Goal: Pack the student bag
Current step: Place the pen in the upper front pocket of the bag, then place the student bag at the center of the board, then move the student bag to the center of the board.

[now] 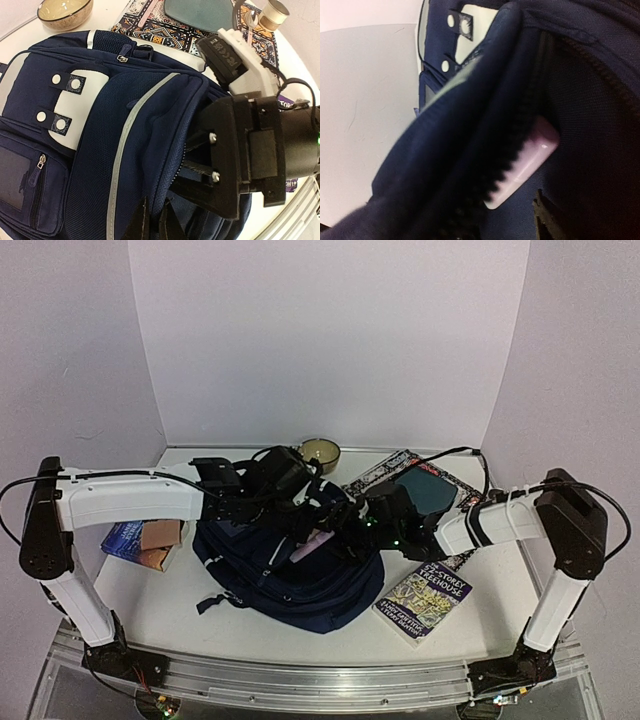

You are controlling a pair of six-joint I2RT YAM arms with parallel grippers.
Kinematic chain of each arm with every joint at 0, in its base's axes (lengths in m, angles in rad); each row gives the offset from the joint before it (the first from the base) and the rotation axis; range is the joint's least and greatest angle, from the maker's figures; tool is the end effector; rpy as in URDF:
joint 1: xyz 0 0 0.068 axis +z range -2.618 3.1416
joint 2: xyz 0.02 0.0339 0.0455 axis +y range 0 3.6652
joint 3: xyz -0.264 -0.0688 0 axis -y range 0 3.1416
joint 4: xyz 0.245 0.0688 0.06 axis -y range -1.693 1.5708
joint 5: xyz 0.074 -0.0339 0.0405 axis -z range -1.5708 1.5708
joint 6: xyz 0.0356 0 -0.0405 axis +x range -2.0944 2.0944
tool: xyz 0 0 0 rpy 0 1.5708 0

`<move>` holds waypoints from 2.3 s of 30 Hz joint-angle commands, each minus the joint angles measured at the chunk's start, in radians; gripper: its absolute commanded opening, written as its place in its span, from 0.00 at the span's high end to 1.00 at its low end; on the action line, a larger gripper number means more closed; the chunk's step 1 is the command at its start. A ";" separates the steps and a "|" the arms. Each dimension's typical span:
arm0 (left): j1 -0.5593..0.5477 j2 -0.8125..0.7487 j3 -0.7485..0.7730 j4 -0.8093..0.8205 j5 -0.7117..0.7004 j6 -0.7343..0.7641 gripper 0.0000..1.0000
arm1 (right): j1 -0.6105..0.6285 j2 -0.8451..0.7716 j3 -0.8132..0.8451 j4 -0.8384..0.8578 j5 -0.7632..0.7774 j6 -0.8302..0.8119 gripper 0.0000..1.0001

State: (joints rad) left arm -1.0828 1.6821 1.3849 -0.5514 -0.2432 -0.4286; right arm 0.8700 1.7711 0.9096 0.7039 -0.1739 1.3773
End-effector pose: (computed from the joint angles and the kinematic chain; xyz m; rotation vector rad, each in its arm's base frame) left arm 0.1824 -0.3254 0.2800 0.6732 2.3325 -0.4124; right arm 0.2438 0.2985 0.2083 0.3749 2.0675 1.6919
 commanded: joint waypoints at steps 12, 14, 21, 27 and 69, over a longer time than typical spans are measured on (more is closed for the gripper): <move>0.006 -0.178 -0.155 0.105 -0.004 -0.086 0.54 | 0.002 -0.371 -0.154 -0.247 0.170 -0.435 0.05; 0.020 -0.207 -0.203 0.115 -0.003 -0.114 0.49 | 0.004 -0.410 -0.155 -0.287 0.174 -0.484 0.04; 0.110 -0.333 -0.434 0.212 0.081 -0.238 0.41 | 0.049 -0.432 -0.112 -0.358 0.183 -0.587 0.06; 0.212 -0.433 -0.650 0.365 0.197 -0.339 0.40 | 0.093 -0.347 -0.075 -0.415 0.227 -0.541 0.05; 0.245 -0.493 -0.939 0.609 0.072 -0.601 0.44 | 0.313 0.037 0.380 -0.634 0.368 -0.622 0.16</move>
State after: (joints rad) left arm -0.8368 1.1575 0.4145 0.0380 -0.1250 -1.0185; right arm 1.1487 1.7255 1.1915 0.1013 0.1759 0.7356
